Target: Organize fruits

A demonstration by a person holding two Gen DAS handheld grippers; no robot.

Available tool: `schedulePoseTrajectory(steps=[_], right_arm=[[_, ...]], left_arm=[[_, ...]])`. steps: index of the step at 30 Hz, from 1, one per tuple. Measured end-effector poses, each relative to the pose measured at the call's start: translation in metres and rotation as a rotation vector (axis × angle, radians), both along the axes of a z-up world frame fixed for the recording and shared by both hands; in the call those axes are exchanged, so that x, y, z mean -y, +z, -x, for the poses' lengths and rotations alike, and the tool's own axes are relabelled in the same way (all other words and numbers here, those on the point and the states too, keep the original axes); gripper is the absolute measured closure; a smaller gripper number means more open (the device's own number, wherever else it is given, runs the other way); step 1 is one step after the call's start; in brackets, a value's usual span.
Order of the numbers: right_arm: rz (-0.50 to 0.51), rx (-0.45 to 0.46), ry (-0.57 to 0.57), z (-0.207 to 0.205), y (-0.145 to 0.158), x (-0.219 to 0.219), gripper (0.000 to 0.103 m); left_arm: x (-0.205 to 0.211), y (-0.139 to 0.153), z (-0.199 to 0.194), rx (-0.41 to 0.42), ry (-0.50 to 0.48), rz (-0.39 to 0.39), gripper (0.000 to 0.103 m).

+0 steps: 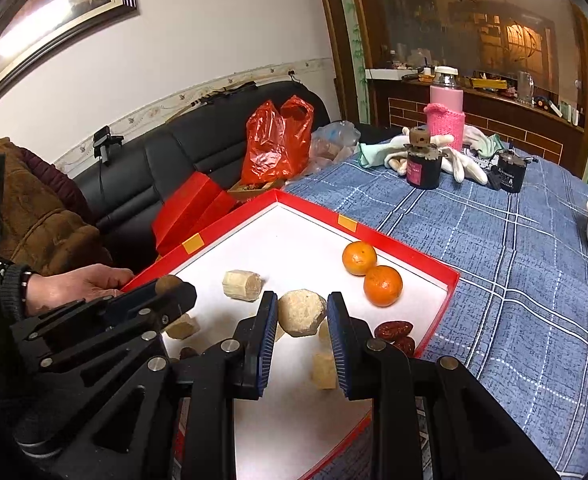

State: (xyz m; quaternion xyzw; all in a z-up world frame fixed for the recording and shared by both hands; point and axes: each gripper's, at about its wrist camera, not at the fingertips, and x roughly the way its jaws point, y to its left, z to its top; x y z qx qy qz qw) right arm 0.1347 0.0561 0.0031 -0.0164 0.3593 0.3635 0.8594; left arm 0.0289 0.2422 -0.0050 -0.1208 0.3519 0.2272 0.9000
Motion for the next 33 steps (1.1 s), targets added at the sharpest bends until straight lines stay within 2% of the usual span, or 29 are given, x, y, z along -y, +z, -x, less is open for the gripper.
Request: schedulePoseTrajectory(steps=[23,27,29,31,32,33], right_arm=[[0.034,-0.026,-0.001,-0.017,-0.013,-0.015,0.077],[0.04,-0.029,-0.007,-0.02,-0.015,-0.017,0.077],[0.052,-0.038,-0.016,-0.024,-0.018,-0.018,0.076],[0.063,-0.054,-0.008,-0.026,-0.021,-0.019,0.055],[0.075,-0.046,-0.018,-0.026,-0.021,-0.018,0.052],[0.078,-0.042,-0.029,-0.026,-0.021,-0.016,0.043]], left_arm=[[-0.015,-0.011,-0.019,-0.037,0.015,0.006,0.084],[-0.021,-0.014,-0.023,-0.043,0.015,0.036,0.084],[-0.023,-0.018,-0.028,-0.073,0.013,0.051,0.084],[-0.024,-0.021,-0.028,-0.088,0.02,0.058,0.083],[-0.025,-0.021,-0.027,-0.091,0.033,0.053,0.083],[-0.025,-0.021,-0.026,-0.094,0.037,0.049,0.081]])
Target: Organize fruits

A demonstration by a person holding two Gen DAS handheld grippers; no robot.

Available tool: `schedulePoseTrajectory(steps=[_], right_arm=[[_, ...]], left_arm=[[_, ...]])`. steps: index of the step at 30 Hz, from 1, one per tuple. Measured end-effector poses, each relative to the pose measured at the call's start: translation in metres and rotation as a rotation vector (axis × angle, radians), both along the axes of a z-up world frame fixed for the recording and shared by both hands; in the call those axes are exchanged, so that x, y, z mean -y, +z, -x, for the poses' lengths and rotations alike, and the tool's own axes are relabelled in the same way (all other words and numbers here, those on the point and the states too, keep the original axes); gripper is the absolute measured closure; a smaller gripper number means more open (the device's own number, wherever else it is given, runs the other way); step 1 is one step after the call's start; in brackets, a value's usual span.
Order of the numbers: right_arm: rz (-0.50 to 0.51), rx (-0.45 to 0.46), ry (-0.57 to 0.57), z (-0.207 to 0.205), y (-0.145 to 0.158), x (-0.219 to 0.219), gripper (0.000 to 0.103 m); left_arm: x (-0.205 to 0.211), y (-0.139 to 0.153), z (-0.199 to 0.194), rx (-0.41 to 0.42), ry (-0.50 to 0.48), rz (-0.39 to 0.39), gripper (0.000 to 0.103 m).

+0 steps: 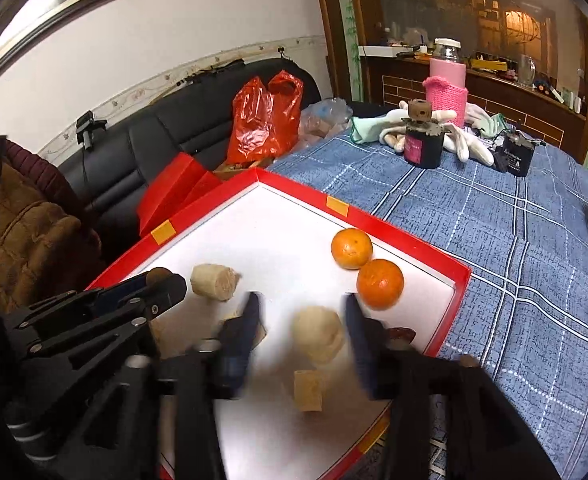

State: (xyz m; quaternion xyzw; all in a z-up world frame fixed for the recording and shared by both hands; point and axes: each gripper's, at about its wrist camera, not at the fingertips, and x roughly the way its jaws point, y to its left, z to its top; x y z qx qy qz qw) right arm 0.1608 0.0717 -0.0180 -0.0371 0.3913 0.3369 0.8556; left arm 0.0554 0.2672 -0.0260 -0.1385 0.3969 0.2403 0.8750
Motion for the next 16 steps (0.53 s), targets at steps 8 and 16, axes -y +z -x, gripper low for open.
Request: schedulePoseTrajectory(steps=[8,16], right_arm=[[0.006,0.076,-0.043,0.014,0.022,0.039,0.001],[0.008,0.219,-0.031,0.058,0.059,0.08,0.001]], left_arm=[[0.014,0.018,0.026,0.067,0.011,-0.063,0.011],[0.036,0.028,0.023,0.077,-0.035,-0.06,0.003]])
